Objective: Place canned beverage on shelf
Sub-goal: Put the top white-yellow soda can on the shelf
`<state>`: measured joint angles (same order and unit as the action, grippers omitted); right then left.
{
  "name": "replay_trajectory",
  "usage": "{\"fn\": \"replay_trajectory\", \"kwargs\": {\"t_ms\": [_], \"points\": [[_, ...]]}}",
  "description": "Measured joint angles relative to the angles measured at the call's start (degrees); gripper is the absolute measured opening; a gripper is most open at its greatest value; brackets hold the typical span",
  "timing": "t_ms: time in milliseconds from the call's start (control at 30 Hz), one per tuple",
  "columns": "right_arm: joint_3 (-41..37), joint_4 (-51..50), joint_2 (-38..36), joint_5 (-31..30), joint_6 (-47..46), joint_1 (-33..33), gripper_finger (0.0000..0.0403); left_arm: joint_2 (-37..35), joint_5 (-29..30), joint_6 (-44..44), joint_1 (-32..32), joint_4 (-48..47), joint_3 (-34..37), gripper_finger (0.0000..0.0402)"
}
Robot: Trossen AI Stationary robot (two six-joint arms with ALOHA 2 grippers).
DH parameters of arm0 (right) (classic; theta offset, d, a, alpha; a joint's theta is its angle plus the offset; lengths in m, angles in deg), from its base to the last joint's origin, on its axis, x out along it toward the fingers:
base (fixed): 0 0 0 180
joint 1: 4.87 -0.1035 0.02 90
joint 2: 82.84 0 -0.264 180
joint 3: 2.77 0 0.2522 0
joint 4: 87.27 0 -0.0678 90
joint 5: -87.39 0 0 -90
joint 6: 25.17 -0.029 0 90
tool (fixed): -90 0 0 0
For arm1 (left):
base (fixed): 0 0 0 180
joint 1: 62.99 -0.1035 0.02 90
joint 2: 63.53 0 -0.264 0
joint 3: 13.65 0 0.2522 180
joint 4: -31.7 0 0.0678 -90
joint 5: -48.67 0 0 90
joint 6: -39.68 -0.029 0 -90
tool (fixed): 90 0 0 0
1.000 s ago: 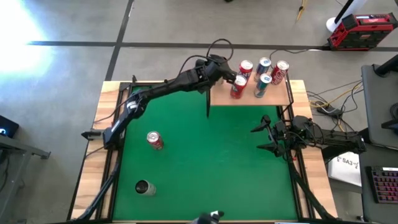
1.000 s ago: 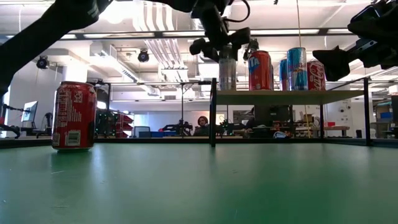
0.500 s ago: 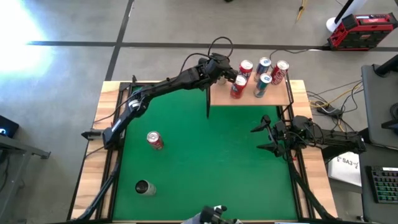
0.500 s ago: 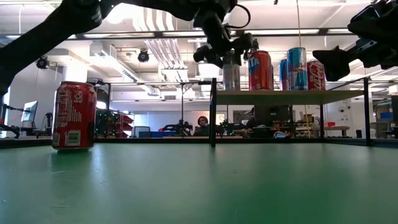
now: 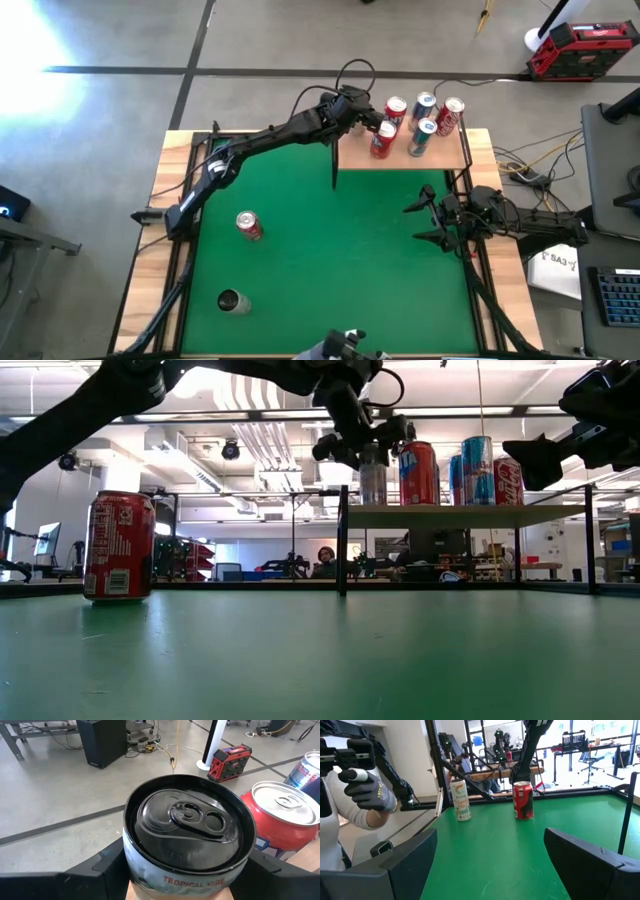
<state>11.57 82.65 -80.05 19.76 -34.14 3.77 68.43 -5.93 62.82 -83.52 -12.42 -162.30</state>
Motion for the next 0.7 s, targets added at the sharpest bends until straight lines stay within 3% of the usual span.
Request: {"fn": "replay_trajectory", "kwargs": {"t_ms": [267,467,700], "points": [[0.0,0.0,0.0,0.0,0.0,0.0,0.0359,0.0,0.1,0.3,0.3,-0.1,0.0,0.0248],[0.0,0.0,0.0,0.0,0.0,0.0,0.0359,0.0,0.3,1.4,1.0,0.0,-0.1,0.0295],[0.0,0.0,0.0,0.0,0.0,0.0,0.0359,-0.5,5.2,1.4,2.8,0.0,-0.1,0.0346]]}}
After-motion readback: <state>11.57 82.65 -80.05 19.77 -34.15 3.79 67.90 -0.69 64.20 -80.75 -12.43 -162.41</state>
